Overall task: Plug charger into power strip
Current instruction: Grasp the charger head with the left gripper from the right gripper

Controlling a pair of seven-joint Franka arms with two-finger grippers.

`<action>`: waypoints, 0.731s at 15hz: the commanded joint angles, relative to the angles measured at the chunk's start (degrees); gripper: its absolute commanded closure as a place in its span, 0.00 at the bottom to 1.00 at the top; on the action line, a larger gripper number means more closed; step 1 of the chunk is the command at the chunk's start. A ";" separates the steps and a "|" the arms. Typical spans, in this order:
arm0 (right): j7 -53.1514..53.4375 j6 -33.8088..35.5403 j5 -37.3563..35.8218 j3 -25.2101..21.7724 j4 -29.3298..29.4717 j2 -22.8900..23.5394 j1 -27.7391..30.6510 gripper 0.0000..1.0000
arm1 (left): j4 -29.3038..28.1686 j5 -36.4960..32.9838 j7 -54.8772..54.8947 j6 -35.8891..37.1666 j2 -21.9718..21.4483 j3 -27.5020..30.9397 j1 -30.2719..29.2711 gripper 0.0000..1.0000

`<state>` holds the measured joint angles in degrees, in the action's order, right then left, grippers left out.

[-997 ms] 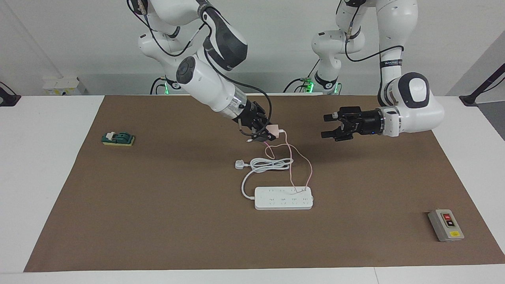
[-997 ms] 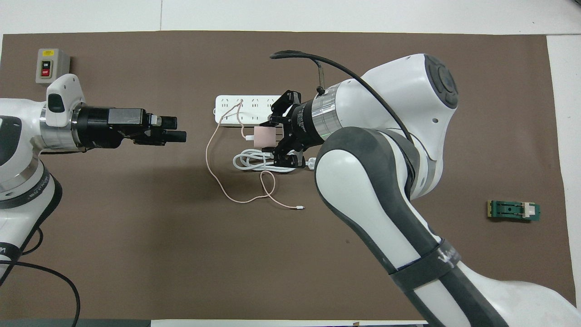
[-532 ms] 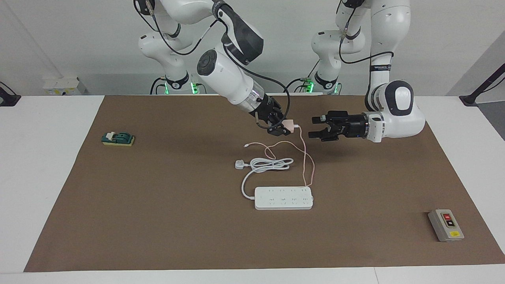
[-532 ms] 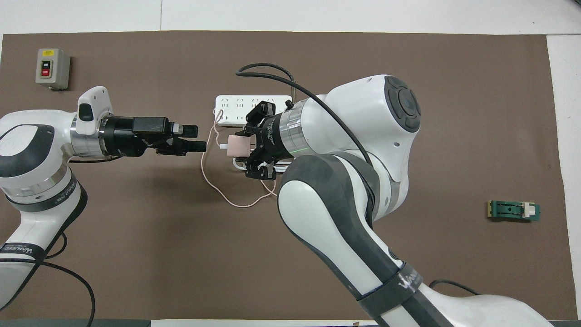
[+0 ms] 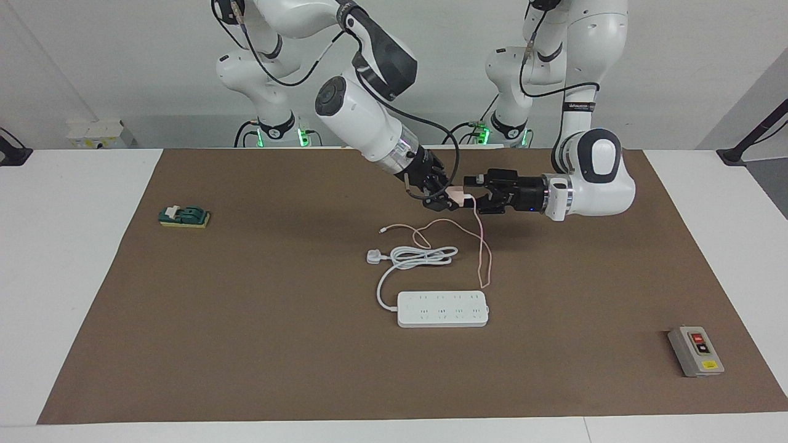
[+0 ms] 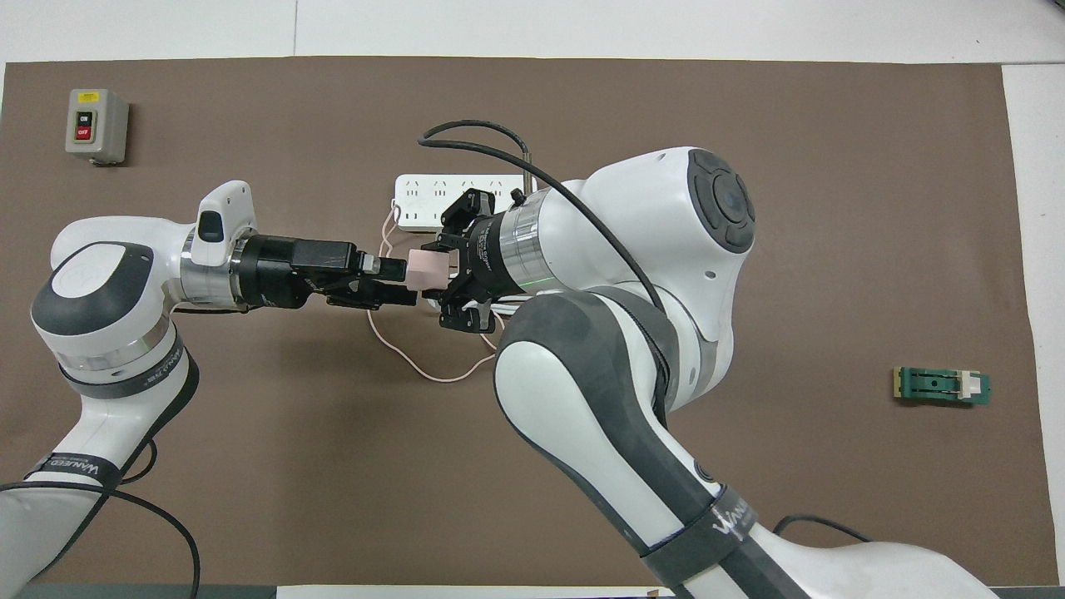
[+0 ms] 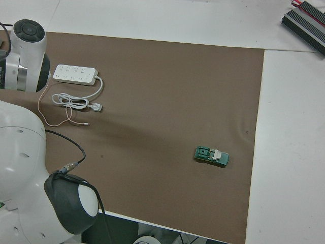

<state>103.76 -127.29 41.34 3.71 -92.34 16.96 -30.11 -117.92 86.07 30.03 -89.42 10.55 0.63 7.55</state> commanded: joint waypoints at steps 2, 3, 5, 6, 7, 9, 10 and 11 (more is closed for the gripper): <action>1.01 -0.68 0.41 -0.10 0.32 0.26 -0.13 1.00 | -1.61 2.96 1.00 -0.49 -1.76 0.69 1.59 0.00; 1.01 -0.68 0.41 -0.10 0.32 0.26 -0.13 1.00 | -1.53 3.14 1.08 -0.58 -1.67 0.78 2.02 0.00; 1.01 -0.59 0.23 -0.10 0.32 0.26 -0.13 1.00 | -1.52 3.93 1.17 -0.58 -1.67 0.78 2.91 0.00; 1.01 -0.59 0.23 -0.10 0.32 0.26 -0.13 1.00 | -1.52 3.93 1.69 -0.58 -1.67 0.78 3.43 0.00; 1.01 -0.42 0.23 -0.10 0.32 0.26 -0.13 1.00 | -1.44 3.93 2.22 -0.76 -1.67 0.87 3.87 0.00; 1.01 -0.33 0.14 -0.10 0.32 0.26 -0.13 1.00 | -1.35 3.93 2.31 -1.81 -1.59 0.87 3.96 0.02; 1.01 -0.33 0.14 -0.10 0.32 0.26 -0.13 1.00 | -1.26 3.93 2.23 -1.99 -1.50 0.87 3.96 0.13; 1.01 -0.24 0.06 -0.10 0.40 0.26 -0.13 1.00 | -1.00 3.93 2.14 -1.90 -1.41 0.87 3.96 0.23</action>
<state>103.76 -127.29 41.34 3.68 -92.34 17.02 -30.10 -117.92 88.87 31.28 -90.20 10.34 0.67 10.50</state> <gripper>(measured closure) 0.507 0.022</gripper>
